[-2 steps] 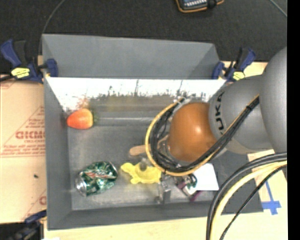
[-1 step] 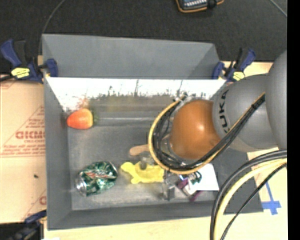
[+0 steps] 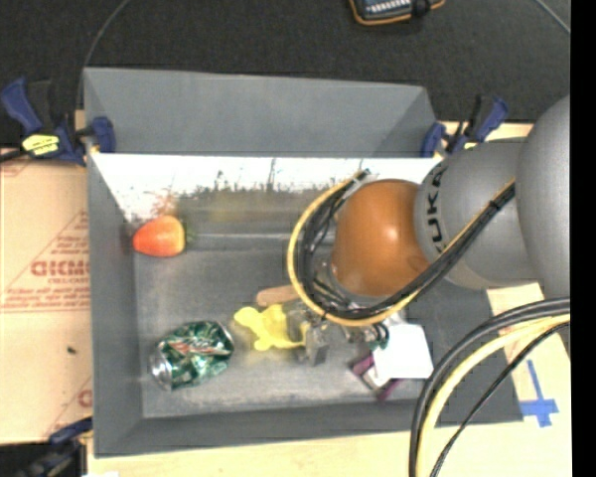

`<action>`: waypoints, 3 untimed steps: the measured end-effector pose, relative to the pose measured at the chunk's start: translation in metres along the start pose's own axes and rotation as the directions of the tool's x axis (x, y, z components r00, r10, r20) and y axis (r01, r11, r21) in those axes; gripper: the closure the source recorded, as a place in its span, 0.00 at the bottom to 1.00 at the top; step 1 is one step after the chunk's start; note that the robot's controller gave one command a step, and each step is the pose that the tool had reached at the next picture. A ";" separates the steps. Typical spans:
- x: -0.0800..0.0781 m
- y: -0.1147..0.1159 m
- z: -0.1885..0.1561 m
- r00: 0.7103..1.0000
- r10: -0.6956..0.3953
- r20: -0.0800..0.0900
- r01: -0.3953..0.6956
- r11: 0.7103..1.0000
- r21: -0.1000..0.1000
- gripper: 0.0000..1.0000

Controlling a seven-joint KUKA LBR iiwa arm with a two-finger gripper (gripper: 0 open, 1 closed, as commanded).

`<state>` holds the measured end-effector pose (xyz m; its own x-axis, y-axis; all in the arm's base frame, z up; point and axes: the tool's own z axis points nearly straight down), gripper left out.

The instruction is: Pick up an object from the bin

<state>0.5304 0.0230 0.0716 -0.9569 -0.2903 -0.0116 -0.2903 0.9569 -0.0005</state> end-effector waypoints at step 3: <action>-0.003 0.003 -0.030 1.000 -0.015 0.011 0.015 1.000 0.003 1.00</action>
Offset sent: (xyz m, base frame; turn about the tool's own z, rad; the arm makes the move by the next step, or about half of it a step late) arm 0.0016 0.0051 0.0079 -0.0098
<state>0.5321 0.0268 0.1020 -0.9522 -0.3045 -0.0230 -0.3045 0.9525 -0.0038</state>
